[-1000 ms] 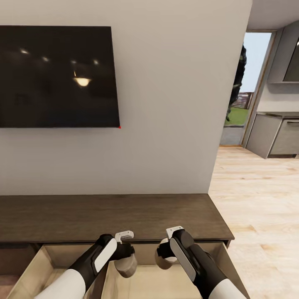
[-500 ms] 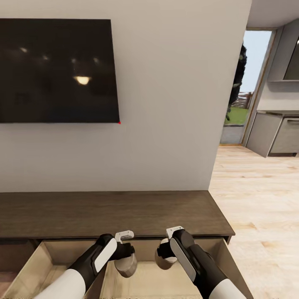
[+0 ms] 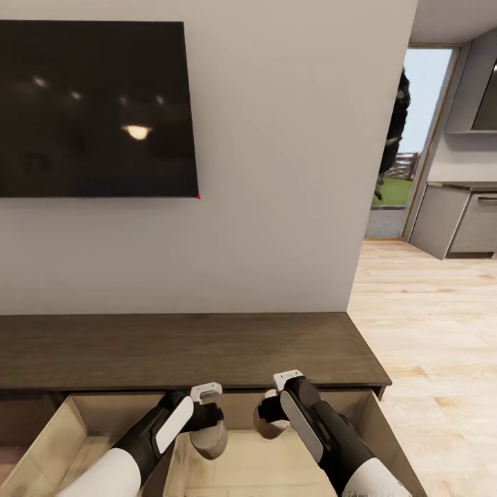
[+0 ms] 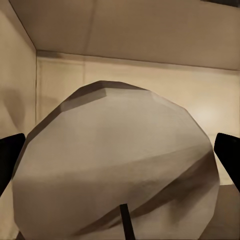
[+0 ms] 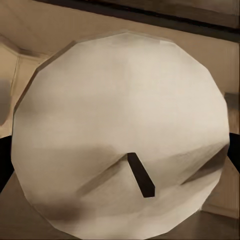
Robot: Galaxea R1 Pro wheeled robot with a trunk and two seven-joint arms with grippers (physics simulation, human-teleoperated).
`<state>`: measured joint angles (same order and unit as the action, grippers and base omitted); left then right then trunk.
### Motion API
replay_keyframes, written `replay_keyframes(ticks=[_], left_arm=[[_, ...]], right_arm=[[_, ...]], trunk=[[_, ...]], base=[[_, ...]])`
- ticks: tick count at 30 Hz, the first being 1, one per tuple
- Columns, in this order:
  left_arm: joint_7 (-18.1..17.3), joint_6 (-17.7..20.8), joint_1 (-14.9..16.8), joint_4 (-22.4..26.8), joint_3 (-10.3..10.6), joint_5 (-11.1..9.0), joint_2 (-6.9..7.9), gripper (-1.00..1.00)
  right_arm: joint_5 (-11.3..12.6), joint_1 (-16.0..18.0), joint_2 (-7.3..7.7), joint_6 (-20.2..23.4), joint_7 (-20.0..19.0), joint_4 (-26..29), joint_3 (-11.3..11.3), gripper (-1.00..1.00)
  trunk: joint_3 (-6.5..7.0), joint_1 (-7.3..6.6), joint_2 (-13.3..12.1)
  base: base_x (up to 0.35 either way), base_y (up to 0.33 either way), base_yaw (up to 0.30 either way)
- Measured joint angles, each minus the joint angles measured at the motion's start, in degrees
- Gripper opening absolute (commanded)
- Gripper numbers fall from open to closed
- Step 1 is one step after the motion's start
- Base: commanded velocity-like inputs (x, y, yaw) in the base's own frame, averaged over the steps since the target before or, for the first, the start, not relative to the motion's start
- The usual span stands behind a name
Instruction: Place each of the two pumpkins and all three candles from the living room inside a cabinet in the living room (use any cabinet), then make sure every cabinet is closed, and position the cauldron so it is next to a table in the living room.
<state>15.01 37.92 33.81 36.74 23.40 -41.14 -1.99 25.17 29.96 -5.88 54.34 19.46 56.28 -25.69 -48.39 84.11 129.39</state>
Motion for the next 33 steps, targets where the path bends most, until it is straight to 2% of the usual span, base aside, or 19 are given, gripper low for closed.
replay_keyframes(ticks=[1, 3, 14, 27, 33], left_arm=[[0.0, 0.0, 0.0, 0.0, 0.0, 0.0, 0.0, -1.0], [0.0, 0.1, 0.0, 0.0, -0.1, 0.0, -0.01, -1.0], [-0.1, -0.2, 0.0, 0.1, -0.3, 0.2, -0.53, -1.0], [0.0, -0.3, 0.0, 0.1, -0.3, 0.3, -0.51, -1.0], [0.0, -0.3, 0.0, 0.1, -0.5, 0.2, -0.5, -1.0]], right_arm=[[-0.5, 0.3, 0.01, -0.1, 0.0, 0.2, 0.0, -1.0], [0.0, 0.2, 0.13, 0.4, 0.1, 0.6, 0.2, -1.0], [-0.1, 0.7, 0.32, -2.8, 0.4, 0.5, 0.4, -1.0], [0.0, 0.7, 0.31, -3.5, 0.5, 0.4, 0.5, -1.0], [0.1, 0.7, 0.24, -3.5, 0.5, 0.4, 0.4, -1.0]], trunk=[[0.0, 0.0, 0.0], [-0.01, 0.0, 0.0], [-0.01, 0.0, 0.0], [-0.01, 0.0, 0.0], [-1.08, 1.32, 2.4]], base=[[0.0, 0.0, 0.0], [0.0, 0.0, 0.0], [-0.011, 0.0, 0.0], [-0.001, 0.0, 0.0], [0.0, 0.0, 0.0]])
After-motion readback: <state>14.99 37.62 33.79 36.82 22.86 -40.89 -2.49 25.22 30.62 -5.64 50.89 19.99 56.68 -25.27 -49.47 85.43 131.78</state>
